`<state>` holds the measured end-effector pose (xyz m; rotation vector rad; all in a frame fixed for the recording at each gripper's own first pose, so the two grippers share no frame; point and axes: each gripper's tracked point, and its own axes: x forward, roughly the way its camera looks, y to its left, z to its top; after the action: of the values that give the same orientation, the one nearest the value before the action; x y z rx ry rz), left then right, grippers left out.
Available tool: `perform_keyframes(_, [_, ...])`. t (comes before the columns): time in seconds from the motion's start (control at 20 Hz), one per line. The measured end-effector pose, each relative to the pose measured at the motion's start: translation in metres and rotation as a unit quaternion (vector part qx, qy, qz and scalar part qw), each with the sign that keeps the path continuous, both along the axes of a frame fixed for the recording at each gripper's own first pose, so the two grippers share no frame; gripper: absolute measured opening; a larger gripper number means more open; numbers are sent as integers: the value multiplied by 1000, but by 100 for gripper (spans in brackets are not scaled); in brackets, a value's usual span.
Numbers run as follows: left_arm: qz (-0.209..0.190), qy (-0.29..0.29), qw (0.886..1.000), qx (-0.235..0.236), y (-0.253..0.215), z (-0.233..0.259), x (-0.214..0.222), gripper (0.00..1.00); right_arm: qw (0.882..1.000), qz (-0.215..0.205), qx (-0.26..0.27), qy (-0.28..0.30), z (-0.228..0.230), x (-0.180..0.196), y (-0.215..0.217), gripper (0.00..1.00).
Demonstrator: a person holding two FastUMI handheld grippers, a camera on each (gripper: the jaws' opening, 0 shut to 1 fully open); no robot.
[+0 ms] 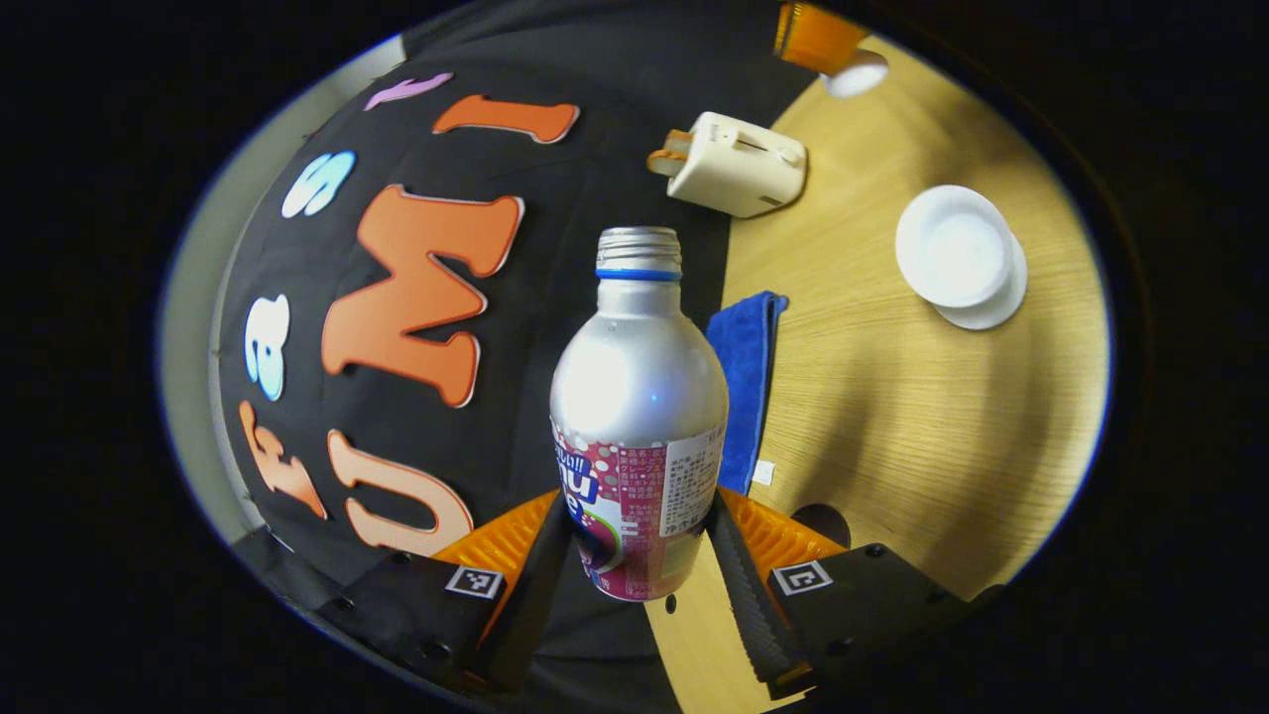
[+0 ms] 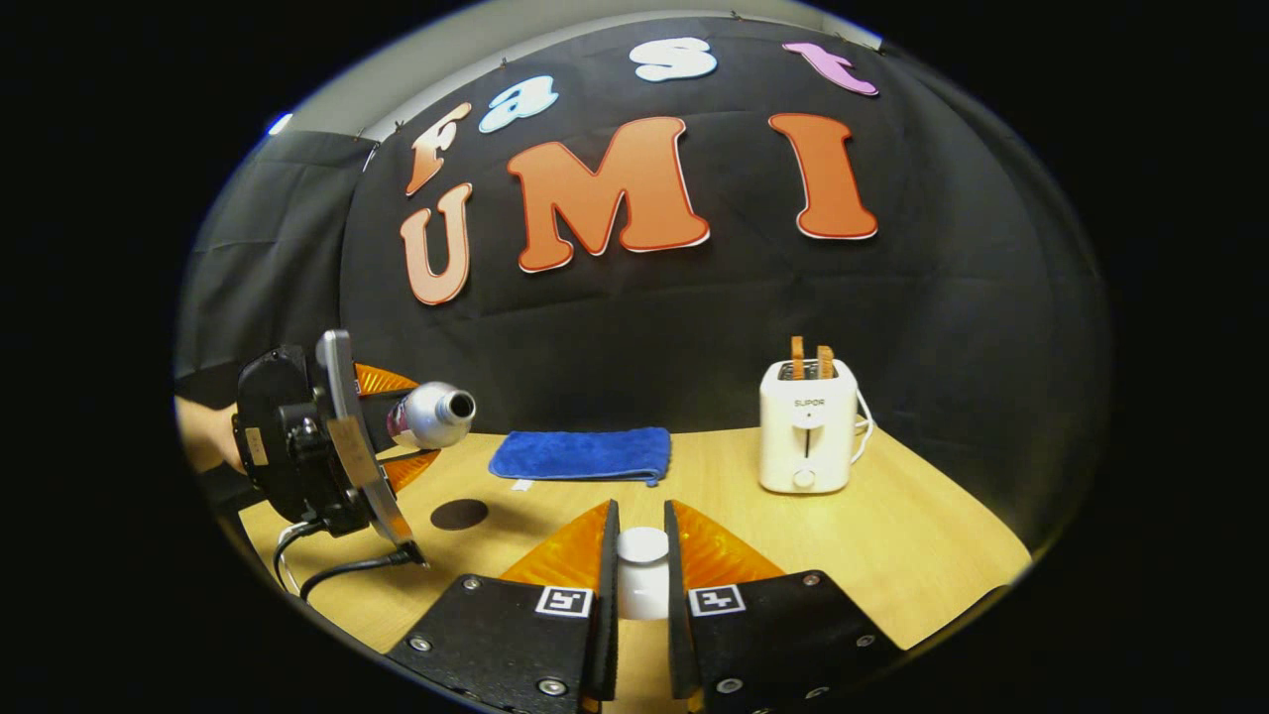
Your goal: Open the teacup lid with one hand, grasp the water bottle and pour water into the teacup with the other hand; after pouring, place the water bottle on the coaster and then close the teacup lid.
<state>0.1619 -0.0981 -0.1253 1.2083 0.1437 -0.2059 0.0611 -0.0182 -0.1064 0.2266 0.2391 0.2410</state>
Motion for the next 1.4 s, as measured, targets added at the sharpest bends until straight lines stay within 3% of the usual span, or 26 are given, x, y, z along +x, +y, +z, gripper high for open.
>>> perform_keyframes(0.2, [57,4,991,-118,1,-14,5,80,999,31,13,24,-17,12,37,22])
perform_keyframes(0.35, [91,4,971,-219,-13,-25,1,83,999,43,8,24,-27,20,56,21])
perform_keyframes(0.6, [121,0,941,-316,-34,-40,-6,83,998,47,-10,39,-52,26,70,21])
perform_keyframes(0.8, [134,10,925,-357,-33,-50,1,80,997,55,-26,38,-66,25,79,22])
perform_keyframes(1.15, [147,17,915,-375,-27,-64,-3,81,997,51,-43,24,-82,25,78,22])
perform_keyframes(1.3, [149,26,903,-402,-30,-73,-5,83,998,50,-35,18,-82,25,79,22])
perform_keyframes(1.4, [150,39,889,-432,-36,-81,-5,83,998,50,-37,17,-82,24,79,22])
